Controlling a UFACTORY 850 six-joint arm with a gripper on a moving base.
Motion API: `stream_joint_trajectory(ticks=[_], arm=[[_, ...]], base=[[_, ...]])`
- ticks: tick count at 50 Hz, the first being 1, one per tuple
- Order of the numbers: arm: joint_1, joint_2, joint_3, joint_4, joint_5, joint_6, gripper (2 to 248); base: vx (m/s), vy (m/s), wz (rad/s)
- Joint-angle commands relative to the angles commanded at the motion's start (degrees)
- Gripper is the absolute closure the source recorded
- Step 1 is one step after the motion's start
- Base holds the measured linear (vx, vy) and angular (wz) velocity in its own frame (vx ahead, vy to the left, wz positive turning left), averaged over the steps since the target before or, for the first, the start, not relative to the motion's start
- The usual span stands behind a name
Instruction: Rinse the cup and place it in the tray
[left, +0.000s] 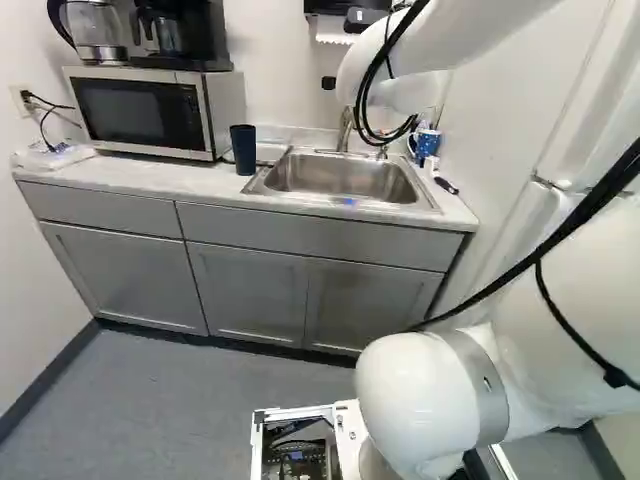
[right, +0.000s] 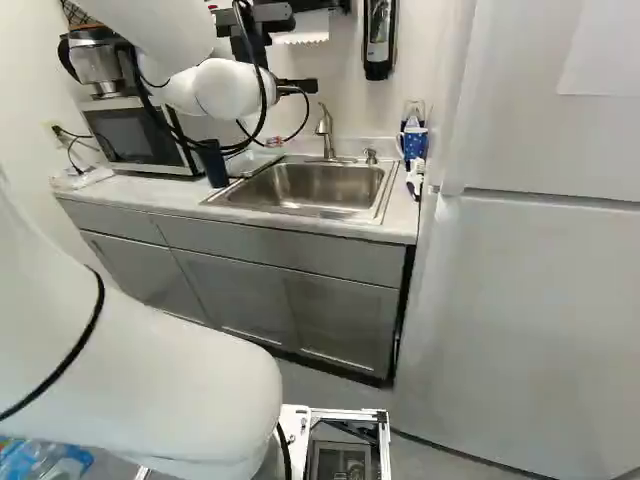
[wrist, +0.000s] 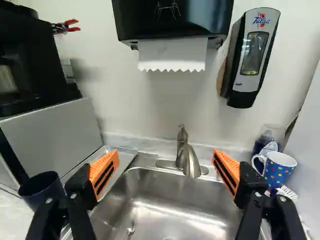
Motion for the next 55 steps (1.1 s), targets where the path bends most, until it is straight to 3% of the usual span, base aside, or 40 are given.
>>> stream_joint_trajectory(ticks=[55], arm=[[0.0,0.0,0.0,0.0,0.0,0.0,3]], base=[[0.039,-0.001,0.001]])
